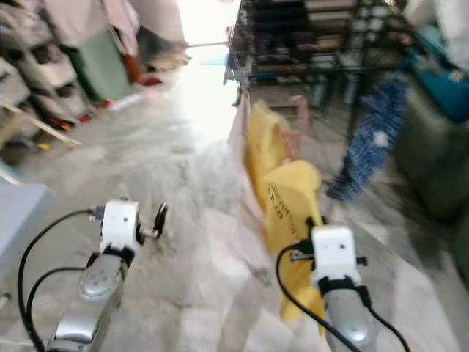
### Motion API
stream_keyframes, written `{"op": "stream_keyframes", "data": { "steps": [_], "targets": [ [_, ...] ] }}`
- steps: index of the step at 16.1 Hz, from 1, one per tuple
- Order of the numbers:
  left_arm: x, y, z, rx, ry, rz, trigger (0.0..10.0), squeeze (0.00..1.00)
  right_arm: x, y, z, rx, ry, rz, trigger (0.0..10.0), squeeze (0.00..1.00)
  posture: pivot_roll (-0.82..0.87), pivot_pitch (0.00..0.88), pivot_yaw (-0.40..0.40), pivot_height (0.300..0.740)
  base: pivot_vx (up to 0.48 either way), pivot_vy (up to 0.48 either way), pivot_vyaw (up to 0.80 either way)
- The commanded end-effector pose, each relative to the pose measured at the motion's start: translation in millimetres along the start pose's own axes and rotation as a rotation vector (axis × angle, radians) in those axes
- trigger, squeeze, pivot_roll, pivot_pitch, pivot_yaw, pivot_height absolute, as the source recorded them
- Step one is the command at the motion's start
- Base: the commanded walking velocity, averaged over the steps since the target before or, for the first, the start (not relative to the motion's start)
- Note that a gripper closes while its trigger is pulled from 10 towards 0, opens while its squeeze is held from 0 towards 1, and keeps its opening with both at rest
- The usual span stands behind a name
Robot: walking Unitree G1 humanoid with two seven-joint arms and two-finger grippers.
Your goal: Hang hanger
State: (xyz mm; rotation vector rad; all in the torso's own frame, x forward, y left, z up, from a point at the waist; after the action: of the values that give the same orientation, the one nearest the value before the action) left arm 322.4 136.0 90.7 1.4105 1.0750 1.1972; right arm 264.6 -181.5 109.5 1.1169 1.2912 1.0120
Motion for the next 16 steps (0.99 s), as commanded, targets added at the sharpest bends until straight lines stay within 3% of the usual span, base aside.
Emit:
{"op": "stream_keyframes", "data": {
  "steps": [1, 5, 11, 16],
  "targets": [
    [4.1, -1.2, -3.9, -0.002, -0.012, -0.03, 10.0, 0.0, 4.8, 14.3, 1.2, -0.053, 0.005, 0.025, 10.0, 0.0, -0.14, 0.087, 0.084, 0.74, 0.0, 0.0, 0.0],
    [-0.6, 4.4, -4.1, -0.026, -0.064, -0.082, 10.0, 0.0, 3.8, 7.8, -2.2, -0.028, 0.004, 0.026, 10.0, 0.0, -0.15, 0.088, 0.082, 0.74, 0.0, 0.0, 0.0],
    [-4.7, 3.0, -5.6, -0.024, -0.094, -0.097, 10.0, 0.0, 5.1, 8.9, -0.1, -0.032, 0.018, 0.001, 10.0, 0.0, -0.15, 0.087, 0.077, 0.74, 0.0, -0.279, 0.0],
    [-5.5, 1.7, -5.8, -0.02, -0.098, -0.096, 10.0, 0.0, 9.1, 10.3, 3.2, -0.039, 0.042, -0.004, 10.0, 0.0, -0.14, 0.083, 0.074, 0.74, 0.0, -0.281, 0.73]
  ]
}}
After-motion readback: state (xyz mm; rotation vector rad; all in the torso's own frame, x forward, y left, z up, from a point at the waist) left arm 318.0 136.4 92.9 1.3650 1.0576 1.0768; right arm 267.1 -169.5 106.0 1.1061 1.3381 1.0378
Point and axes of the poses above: a point about 5 cm out from each wrist's last joint towards the gripper, its own z axis pointing out of the wrist towards the gripper, its own y axis along the axis of the wrist's last joint, x = y × z, the point moved 4 cm from there along z, pointing out of the wrist towards the gripper, and after that the axes turned 1 degree about z, right-handed, at the moved point
